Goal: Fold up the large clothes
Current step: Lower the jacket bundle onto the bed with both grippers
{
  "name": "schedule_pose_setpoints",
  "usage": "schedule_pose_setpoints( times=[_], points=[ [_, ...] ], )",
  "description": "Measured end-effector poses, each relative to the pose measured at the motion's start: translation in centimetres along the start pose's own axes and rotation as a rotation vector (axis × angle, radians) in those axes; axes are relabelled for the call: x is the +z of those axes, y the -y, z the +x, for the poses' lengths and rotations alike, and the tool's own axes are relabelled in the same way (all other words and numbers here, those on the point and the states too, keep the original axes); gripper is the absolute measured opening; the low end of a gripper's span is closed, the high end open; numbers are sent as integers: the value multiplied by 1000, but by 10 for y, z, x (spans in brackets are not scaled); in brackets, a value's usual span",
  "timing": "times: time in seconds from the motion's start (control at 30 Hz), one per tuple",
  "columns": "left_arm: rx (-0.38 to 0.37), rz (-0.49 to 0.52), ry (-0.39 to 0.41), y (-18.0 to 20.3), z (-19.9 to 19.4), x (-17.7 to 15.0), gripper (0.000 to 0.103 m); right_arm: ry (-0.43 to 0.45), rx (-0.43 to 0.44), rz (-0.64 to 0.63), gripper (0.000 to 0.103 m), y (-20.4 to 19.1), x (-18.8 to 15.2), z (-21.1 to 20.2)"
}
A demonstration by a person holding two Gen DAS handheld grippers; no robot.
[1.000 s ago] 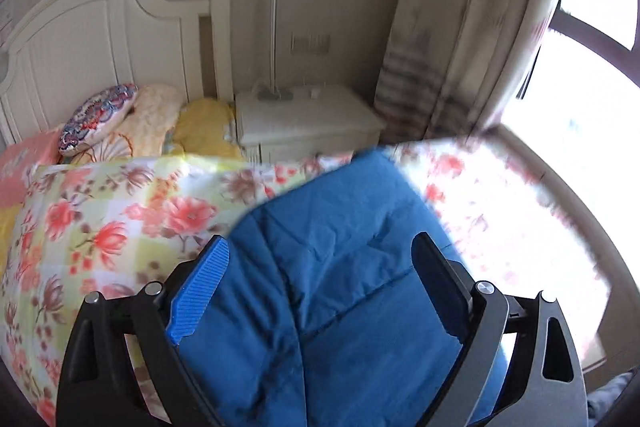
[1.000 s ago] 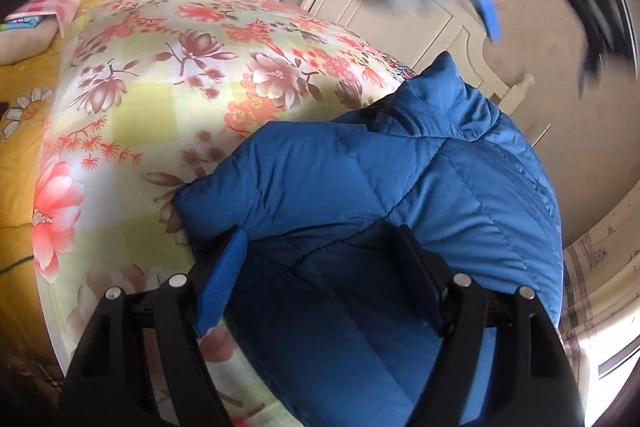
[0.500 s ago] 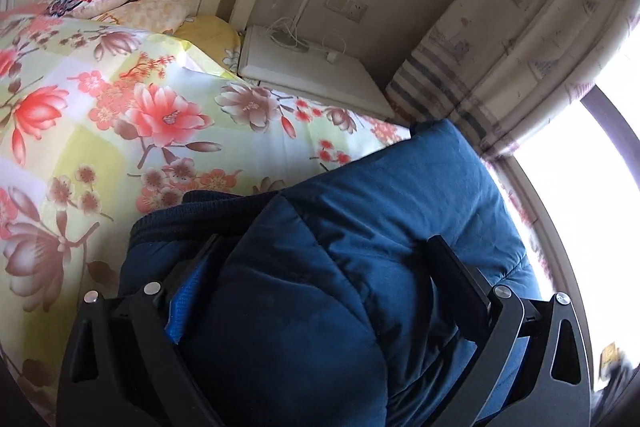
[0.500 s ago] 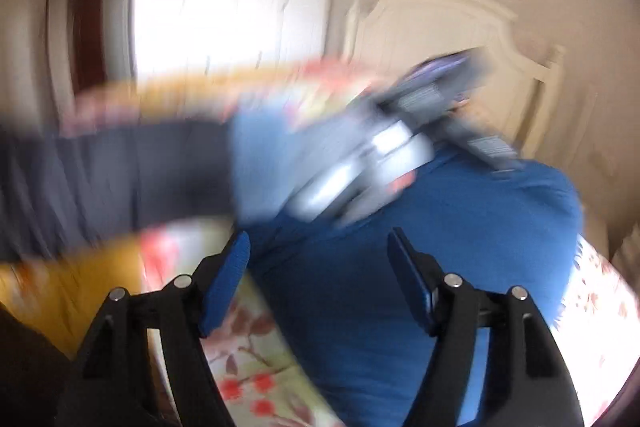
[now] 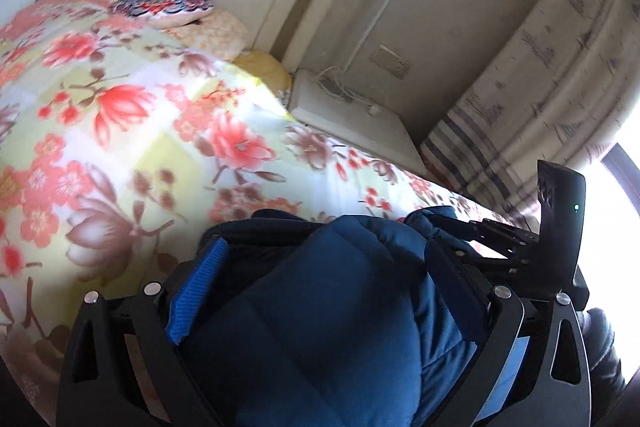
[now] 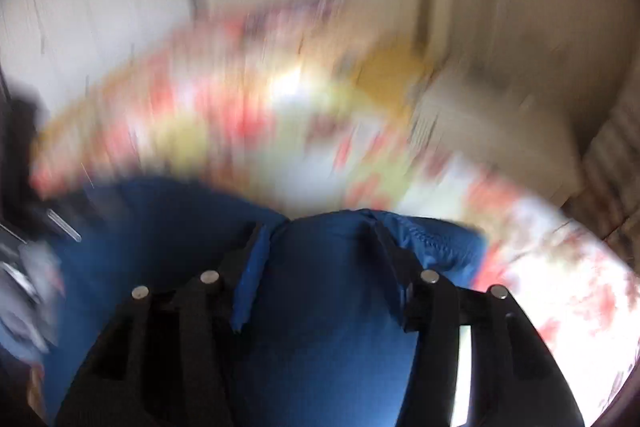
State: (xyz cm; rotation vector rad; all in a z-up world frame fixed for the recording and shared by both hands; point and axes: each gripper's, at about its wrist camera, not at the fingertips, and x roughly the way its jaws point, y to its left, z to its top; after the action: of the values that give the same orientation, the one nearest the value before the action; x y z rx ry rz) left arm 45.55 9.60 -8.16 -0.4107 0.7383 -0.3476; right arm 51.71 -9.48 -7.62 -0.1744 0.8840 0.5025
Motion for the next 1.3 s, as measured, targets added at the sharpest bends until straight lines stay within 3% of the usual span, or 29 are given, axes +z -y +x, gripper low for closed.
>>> schedule_pose_setpoints(
  times=[0.03, 0.23, 0.3, 0.33, 0.43, 0.5, 0.57, 0.63, 0.7, 0.8, 0.9, 1.0, 1.07, 1.1, 1.17, 1.23, 1.3],
  points=[
    [-10, -14, -11, -4, 1, 1, 99, 23, -7, 10, 53, 2, 2, 5],
    [29, -9, -49, -1, 8, 0, 99, -46, -32, -24, 54, -1, 10, 9],
    [54, -28, -23, -5, 3, -1, 99, -64, -101, -56, 55, -11, 19, -3],
    [56, -48, -8, -9, 0, -2, 99, -36, -116, -65, 55, -14, 20, -17],
    [62, -102, 2, -20, -3, -3, 99, 86, -38, -70, 54, -35, 34, -47],
    [71, -126, -25, -27, 1, -3, 99, 13, -64, -98, 54, -47, 35, -24],
    [81, -138, -53, -30, 6, -3, 99, -146, -46, -123, 53, -49, 24, 20],
    [84, -148, -68, -32, 9, -3, 99, -164, -22, -92, 53, -44, 28, 24],
    [100, -138, -63, -31, 8, -3, 99, -144, -60, -124, 53, -50, 30, 15],
    [113, -126, -59, -29, 7, -4, 99, -16, -52, -83, 54, -45, 33, -27],
    [121, -119, -56, -28, 7, -4, 99, 70, -145, 21, 66, -12, 31, -46],
    [134, -115, -56, -27, 8, -3, 99, -92, -102, 107, 71, 24, 11, 1],
    [144, -105, -52, -24, 8, -3, 99, -44, 2, 155, 72, 35, -6, 13],
    [149, -99, -47, -23, 7, -3, 99, -39, 3, 169, 71, 36, -6, 11],
    [155, -97, -44, -22, 6, -3, 99, -53, -63, 124, 71, 26, 2, 3],
    [154, -98, -47, -23, 7, -2, 99, -10, -144, 59, 70, 9, 16, -16],
    [155, -96, -45, -24, 7, -2, 99, 43, -109, 14, 70, -14, 26, -35]
  ],
)
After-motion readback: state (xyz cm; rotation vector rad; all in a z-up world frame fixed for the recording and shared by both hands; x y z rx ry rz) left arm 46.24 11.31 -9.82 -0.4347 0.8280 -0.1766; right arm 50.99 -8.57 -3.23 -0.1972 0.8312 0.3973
